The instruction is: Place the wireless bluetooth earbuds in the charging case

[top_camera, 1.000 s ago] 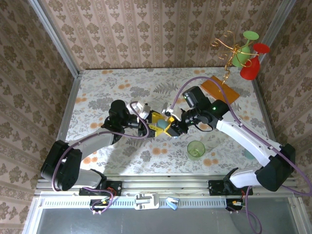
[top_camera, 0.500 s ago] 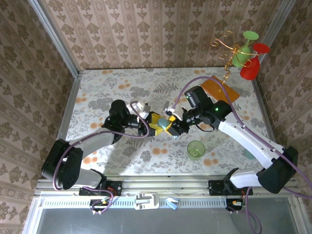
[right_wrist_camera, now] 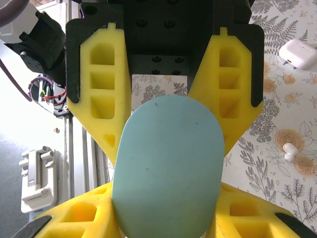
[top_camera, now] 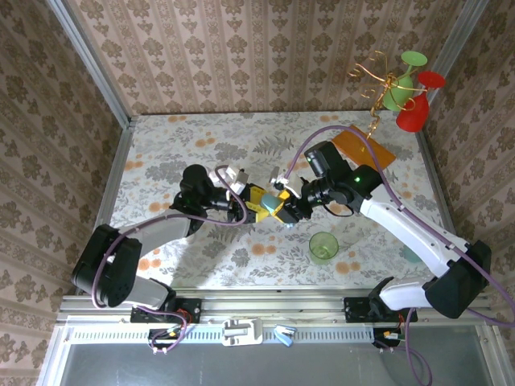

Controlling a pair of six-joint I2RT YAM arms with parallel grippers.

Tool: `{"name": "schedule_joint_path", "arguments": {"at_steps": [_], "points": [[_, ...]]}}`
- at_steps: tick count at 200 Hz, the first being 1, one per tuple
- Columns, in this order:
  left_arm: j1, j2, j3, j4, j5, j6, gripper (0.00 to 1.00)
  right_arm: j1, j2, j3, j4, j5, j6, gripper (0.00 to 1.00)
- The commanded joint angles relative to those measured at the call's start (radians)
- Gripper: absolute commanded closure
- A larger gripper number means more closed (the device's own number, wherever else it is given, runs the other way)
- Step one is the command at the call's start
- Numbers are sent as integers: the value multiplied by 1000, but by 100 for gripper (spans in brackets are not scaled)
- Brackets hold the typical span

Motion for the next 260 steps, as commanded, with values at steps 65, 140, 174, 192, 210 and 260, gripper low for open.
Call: {"name": "schedule_joint_path", "arguments": {"at_steps": [65,140,174,192,210,260], "points": [[-10,3,6,83,35,-31,56,3,49,66,-86,-12,-18,82],[-10,5,6,80,39,-32,51,3,99,120,-158,11,-65,82],[-10,6,6,78,40,-34,53,3,110,134,-170,14,-77,82],[-10,6,6,76,42,-33,55,3,103,135,-163,16,-78,83],[-9,6,6,76,41,-31,44,1,87,129,-148,19,-75,83],[-7,11,7,57,44,-12,41,1,62,121,-137,19,-66,83]]}}
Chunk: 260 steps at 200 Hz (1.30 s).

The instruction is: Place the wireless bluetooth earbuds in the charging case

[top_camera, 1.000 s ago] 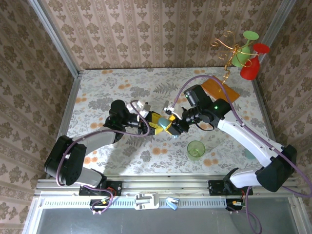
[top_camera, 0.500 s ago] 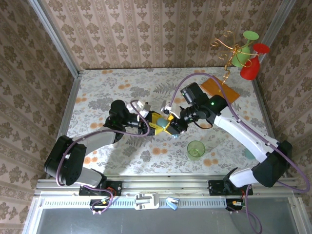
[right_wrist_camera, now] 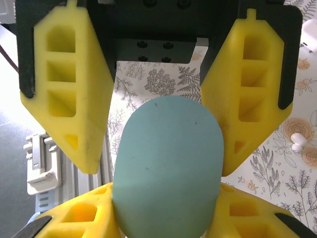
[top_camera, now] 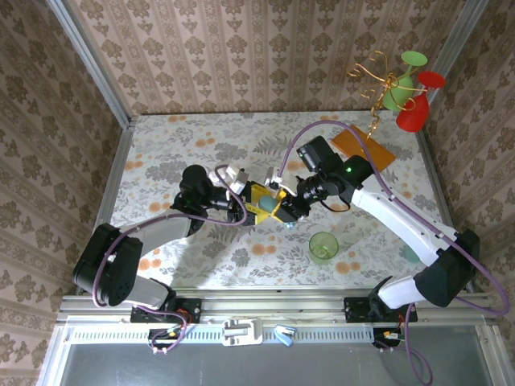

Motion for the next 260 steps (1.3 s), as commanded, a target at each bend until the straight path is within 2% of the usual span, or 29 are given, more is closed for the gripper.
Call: {"name": "schedule_joint_path", "arguments": {"at_steps": [1,107,224,260], "points": [[-6,5,7,14,34,17,41,0,-27,12,-1,9,-2,83],[-7,3,5,-14,35,46,43,-10,-71,-22,52,6,23,83],[-7,-7,12,-14,23,29,43,-11,9,9,3,-5,7,83],[-9,-6,9,-14,27,27,44,-10,-10,1,19,-12,9,83]]}}
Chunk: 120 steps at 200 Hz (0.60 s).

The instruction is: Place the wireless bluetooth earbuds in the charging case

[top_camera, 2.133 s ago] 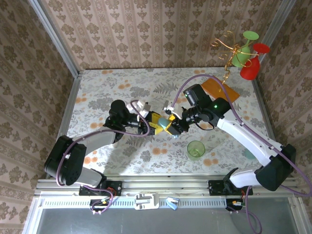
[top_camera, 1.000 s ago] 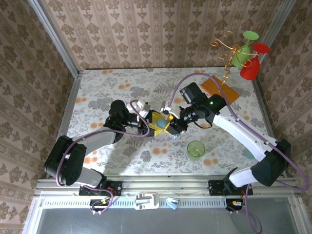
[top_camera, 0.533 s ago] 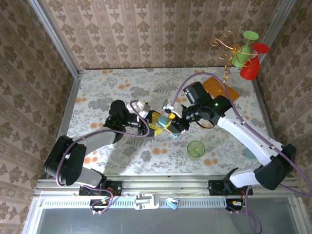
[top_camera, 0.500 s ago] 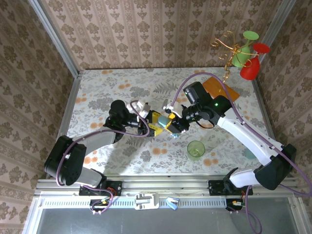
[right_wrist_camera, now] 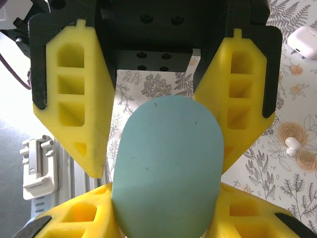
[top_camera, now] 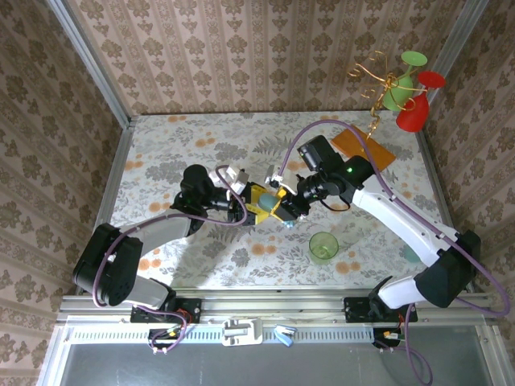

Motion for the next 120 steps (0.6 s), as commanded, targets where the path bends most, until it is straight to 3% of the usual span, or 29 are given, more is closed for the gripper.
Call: {"name": "schedule_joint_path", "arguments": {"at_steps": [1,41,101,120], "points": [[-10,-6,9,25,31,5,44,-3,-8,8,-9,-12,2,83],[-10,-5,11,26,39,7,47,-4,-23,-6,12,-17,9,83],[-14,-8,7,29,44,7,59,-4,-23,-3,9,-27,15,83],[-14,-7,7,29,44,9,63,-4,-23,0,8,-25,15,78]]}}
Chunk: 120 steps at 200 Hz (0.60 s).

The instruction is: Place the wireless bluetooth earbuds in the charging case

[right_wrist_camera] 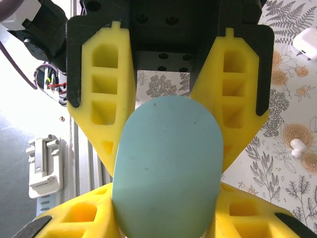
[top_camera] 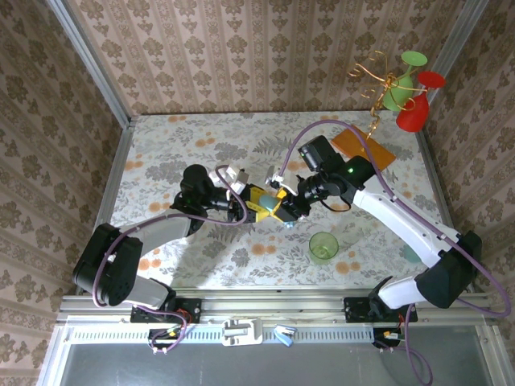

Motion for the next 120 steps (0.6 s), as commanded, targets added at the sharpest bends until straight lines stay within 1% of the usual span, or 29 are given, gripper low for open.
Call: {"name": "schedule_joint_path", "arguments": {"at_steps": [1,19,29,32,41,54,58,84,120], "points": [[-15,-7,7,28,42,8,63,-4,-16,0,16,-6,15,78],[-13,-6,8,30,39,14,67,-7,-16,-2,29,8,37,61],[-10,-9,3,36,27,20,69,-11,-16,-9,39,10,52,56],[-9,-10,1,40,26,19,70,-13,-44,-11,42,11,57,54],[-6,-13,-3,50,20,18,71,-20,-59,-24,60,14,76,50],[-5,-18,-1,51,25,15,71,-34,-79,-49,99,20,108,46],[-5,-19,-1,51,26,13,71,-37,-83,-57,108,22,117,44],[-9,-17,1,56,36,6,71,-47,-97,-76,142,44,152,41],[-12,-17,1,68,39,-4,71,-70,-100,-79,177,92,190,41]]}}
